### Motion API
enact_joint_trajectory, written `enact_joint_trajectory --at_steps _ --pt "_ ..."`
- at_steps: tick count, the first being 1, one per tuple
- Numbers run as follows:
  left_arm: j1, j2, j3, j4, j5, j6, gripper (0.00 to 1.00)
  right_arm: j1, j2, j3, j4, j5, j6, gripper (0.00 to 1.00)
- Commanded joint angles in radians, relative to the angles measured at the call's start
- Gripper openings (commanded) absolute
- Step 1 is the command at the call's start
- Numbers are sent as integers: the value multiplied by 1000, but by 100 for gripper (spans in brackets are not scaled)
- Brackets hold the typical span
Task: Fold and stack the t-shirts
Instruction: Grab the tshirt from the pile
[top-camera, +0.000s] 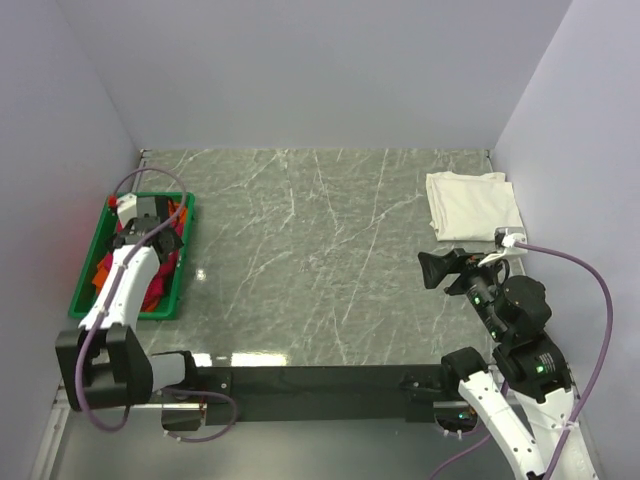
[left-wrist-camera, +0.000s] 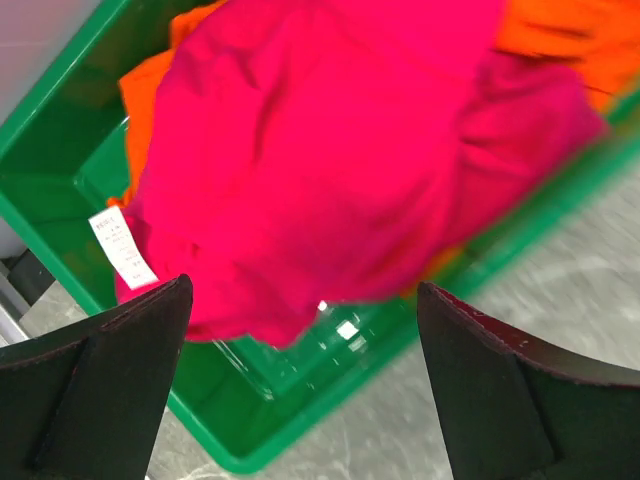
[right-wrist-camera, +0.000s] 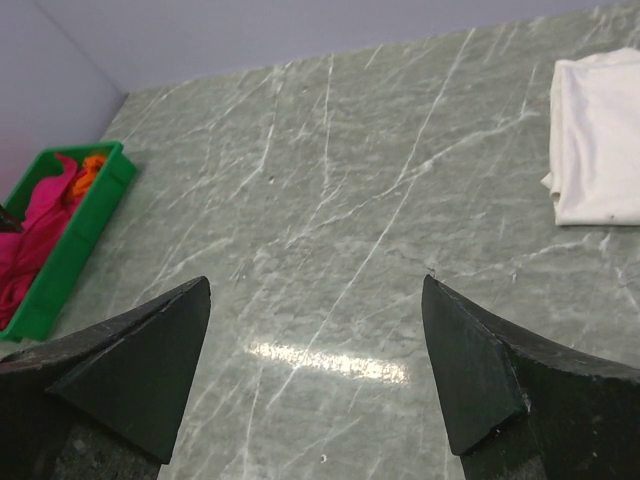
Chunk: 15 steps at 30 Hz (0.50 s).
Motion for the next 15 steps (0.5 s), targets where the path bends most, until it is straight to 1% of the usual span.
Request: enact_joint_trajectory --at_steps 1,3,6,7,9,10,12,13,14,15 --pt "60 47 46 72 45 -12 99 9 -6 -17 2 -36 18 92" --pt "85 103 46 99 96 -23 99 6 -12 -20 0 -33 12 92" --pt "95 166 56 111 98 -40 92 6 -9 -15 -13 -25 4 92" --pt "98 179 56 116 90 -42 86 8 -6 -15 -18 -22 -2 92" --pt "109 208 53 130 82 -40 78 8 -6 -14 -24 -19 -5 92" --pt "112 217 57 128 81 -42 67 8 -9 -18 -21 -16 -5 93" --pt "111 222 59 128 75 -40 48 6 -14 -24 -18 -16 0 93" --pt "112 214 59 142 73 -30 24 6 -12 -27 -15 -16 1 93" --pt "112 196 59 145 73 -22 10 8 -12 -26 -17 -16 4 93" --pt "111 187 74 144 61 -13 1 8 -9 -24 -17 -16 3 93"
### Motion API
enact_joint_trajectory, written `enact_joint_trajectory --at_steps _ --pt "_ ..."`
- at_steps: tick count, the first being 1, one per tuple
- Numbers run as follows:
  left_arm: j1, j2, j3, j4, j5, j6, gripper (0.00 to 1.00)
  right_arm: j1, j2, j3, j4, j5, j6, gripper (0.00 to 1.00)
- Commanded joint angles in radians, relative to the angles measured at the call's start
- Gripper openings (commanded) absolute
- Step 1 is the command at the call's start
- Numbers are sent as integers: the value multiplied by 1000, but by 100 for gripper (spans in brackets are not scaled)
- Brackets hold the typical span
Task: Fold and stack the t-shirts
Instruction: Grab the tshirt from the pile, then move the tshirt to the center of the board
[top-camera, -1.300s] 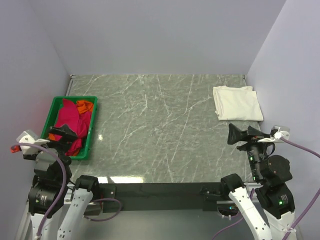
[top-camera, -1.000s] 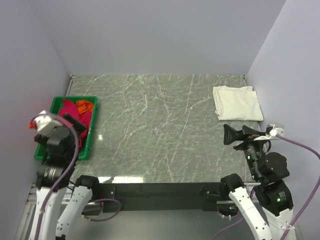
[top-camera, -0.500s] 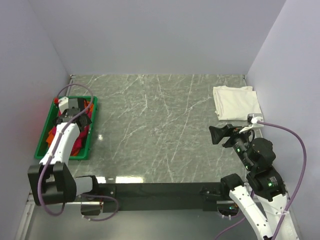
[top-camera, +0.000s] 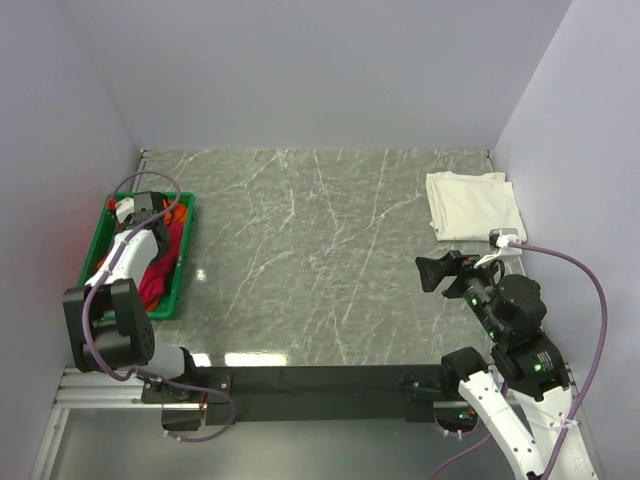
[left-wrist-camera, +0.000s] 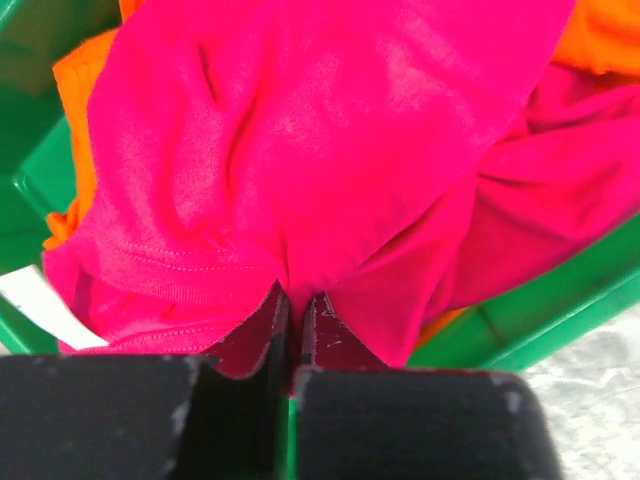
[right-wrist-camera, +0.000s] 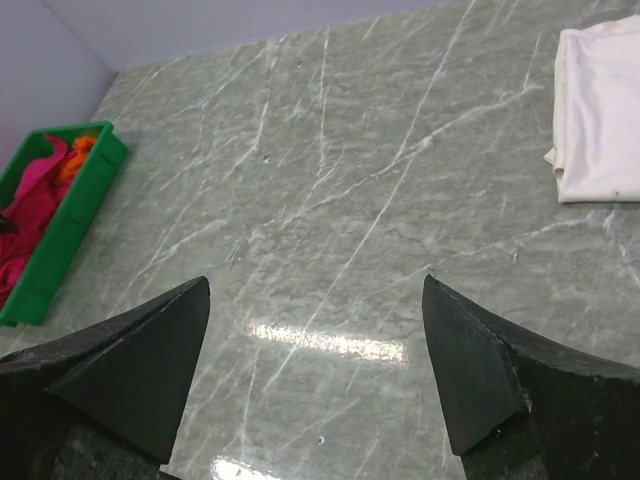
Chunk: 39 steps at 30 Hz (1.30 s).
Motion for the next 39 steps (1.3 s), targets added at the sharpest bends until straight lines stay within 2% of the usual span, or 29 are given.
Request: enact_joint_trajectory --at_steps 1,4,7,10,11,13,16,18,21,25,28,31,33,38,39 --pt "3 -52 69 26 -7 22 1 8 -2 1 7 0 -8 93" --pt "-12 -110 136 -6 -7 36 1 8 1 12 1 3 -13 93" --pt "-71 -167 225 -29 -1 56 1 6 -1 20 2 3 -14 93" --pt "-179 -202 328 -55 8 79 1 8 -1 23 7 23 -14 93" --pt "-263 -211 352 -60 11 82 1 8 -4 23 10 23 -14 93" --pt "-340 -218 421 -60 34 82 1 8 -2 24 13 22 -13 93" --pt "-490 -219 504 -38 149 67 1 6 4 35 14 22 -10 93" --pt "-548 -209 588 -26 242 55 1 8 4 43 16 20 -13 93" --pt "-677 -179 722 -3 344 51 1 8 -1 46 19 23 -10 93" --pt "-883 -107 912 15 395 65 1 8 1 52 20 43 6 96" --pt "-934 -44 1023 8 425 33 1 8 -1 59 23 42 6 96" --pt "-934 -17 1043 -3 422 -24 1 8 -2 69 17 23 -11 97" --pt "-934 -21 1003 -9 401 -47 1 8 -1 75 8 23 -16 97" --pt "-934 -38 810 -28 300 -131 4 8 19 76 -19 22 -16 97" --pt "-935 -32 781 -25 295 -148 8 6 31 73 -21 22 -13 97"
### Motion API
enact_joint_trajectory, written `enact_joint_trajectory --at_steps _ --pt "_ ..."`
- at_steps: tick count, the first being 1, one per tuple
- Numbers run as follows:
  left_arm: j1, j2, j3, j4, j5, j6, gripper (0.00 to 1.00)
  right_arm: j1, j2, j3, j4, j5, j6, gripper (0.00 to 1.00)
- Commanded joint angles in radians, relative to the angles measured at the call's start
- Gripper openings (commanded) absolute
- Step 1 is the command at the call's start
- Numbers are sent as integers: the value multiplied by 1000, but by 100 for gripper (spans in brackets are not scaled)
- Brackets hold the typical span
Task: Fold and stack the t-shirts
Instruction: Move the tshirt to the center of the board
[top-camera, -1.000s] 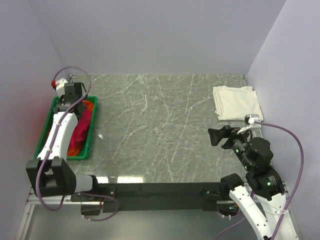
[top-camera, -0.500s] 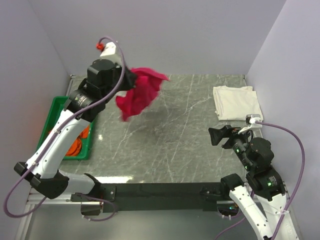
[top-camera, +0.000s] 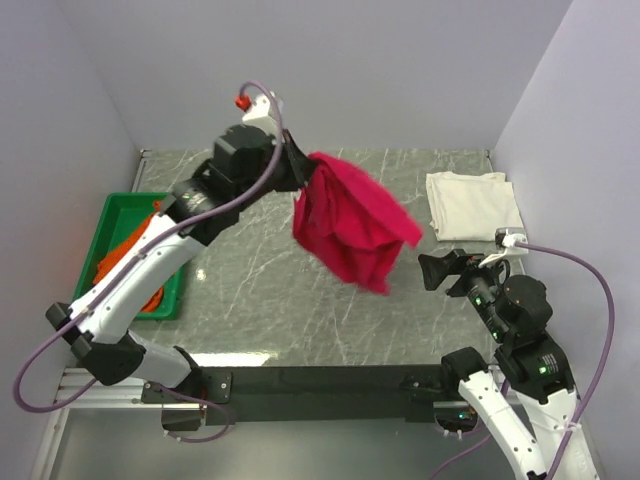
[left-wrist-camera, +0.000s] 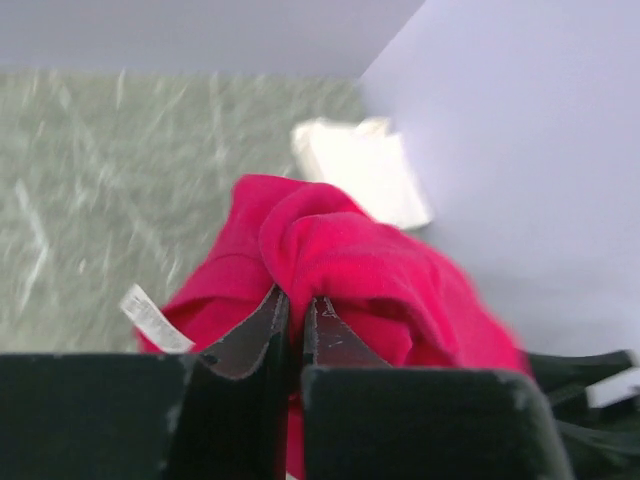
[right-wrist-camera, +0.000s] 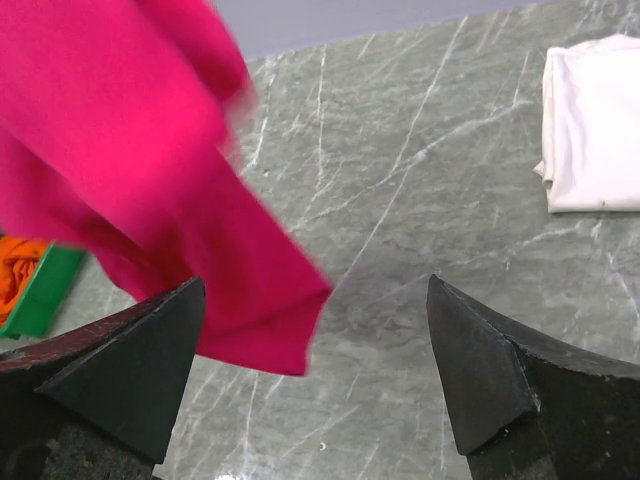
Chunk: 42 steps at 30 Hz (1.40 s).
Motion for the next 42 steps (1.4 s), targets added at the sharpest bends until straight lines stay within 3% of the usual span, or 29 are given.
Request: enact_joint_trajectory --at_steps 1,5,8,9,10,11,15,19,22,28,33,42 --pt "3 12 -107 17 -73 -77 11 6 36 31 -10 0 -7 97" --pt "29 141 -179 73 -125 -48 30 6 95 23 -30 -13 11 96" --pt "66 237 -149 71 -183 -16 65 8 164 21 -44 -63 4 96" --pt "72 242 -152 77 -221 -10 88 6 210 27 -52 -74 4 96" --pt "82 227 -164 102 -231 -10 97 8 232 31 -67 -86 2 96" --pt "88 209 -207 117 -231 -13 99 8 256 32 -72 -117 2 96" --pt "97 77 -366 142 -278 -74 99 9 361 3 -55 -220 19 94" --pt "97 -93 -575 77 -326 -177 99 31 437 -46 45 -298 45 86" --pt "97 -216 -850 114 -277 -283 97 89 522 -66 111 -301 72 84" --pt "97 -308 -1113 218 -226 -387 90 213 709 -65 269 -264 92 80" --pt "97 -215 -1149 278 -220 -395 84 273 914 -9 365 -255 102 75" --pt "97 -25 -1081 300 -248 -367 71 376 1255 204 358 -220 96 74"
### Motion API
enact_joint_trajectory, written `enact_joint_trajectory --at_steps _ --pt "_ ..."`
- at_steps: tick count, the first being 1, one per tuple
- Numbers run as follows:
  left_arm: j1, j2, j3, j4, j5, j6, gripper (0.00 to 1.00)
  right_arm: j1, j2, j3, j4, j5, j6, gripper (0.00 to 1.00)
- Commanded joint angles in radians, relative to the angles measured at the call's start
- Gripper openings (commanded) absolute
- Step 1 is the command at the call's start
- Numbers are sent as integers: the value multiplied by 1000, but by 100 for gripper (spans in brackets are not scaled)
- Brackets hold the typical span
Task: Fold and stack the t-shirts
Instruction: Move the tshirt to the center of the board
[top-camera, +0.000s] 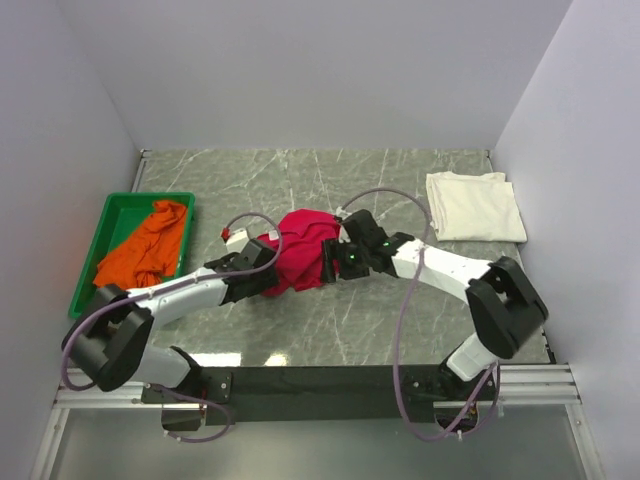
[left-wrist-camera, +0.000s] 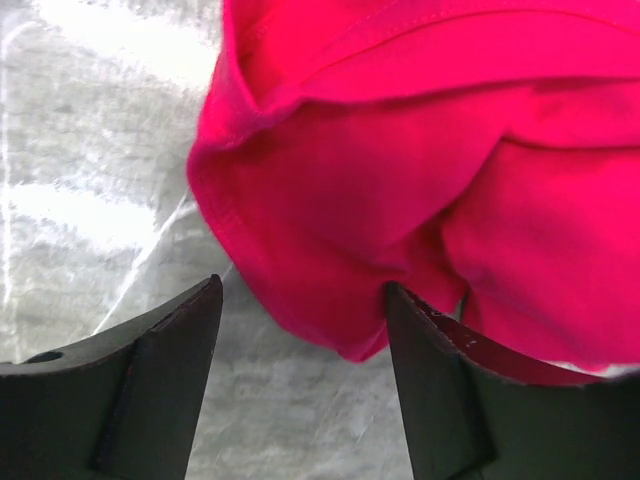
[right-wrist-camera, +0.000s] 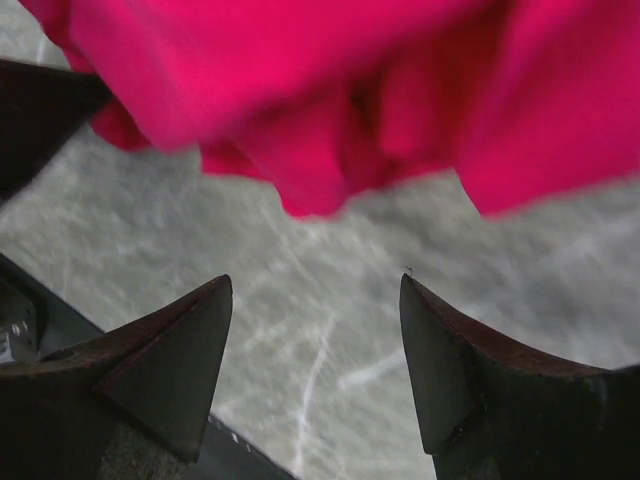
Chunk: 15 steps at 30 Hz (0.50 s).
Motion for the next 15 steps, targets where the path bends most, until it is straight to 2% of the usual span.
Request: enact_joint_trajectory --at_steps 1,6,9,10,12,13,14,15 --pt "-4 40 58 43 -15 -1 71 32 78 116 36 21 -2 74" --pt "-5 100 75 58 4 10 69 68 231 222 -31 42 -15 74" --pt "-4 120 84 60 9 16 60 82 297 281 -65 65 -19 74" --pt "-4 123 85 60 7 17 52 84 328 304 -71 73 -19 73" --pt "-5 123 88 61 5 19 44 84 353 321 -98 86 -21 61" --pt "-4 120 87 61 4 22 33 82 365 333 -108 100 -19 57" --pt "-4 115 90 60 -2 23 26 84 365 333 -116 115 -15 43" --pt "-5 111 94 47 -11 26 19 82 360 330 -119 132 -9 35"
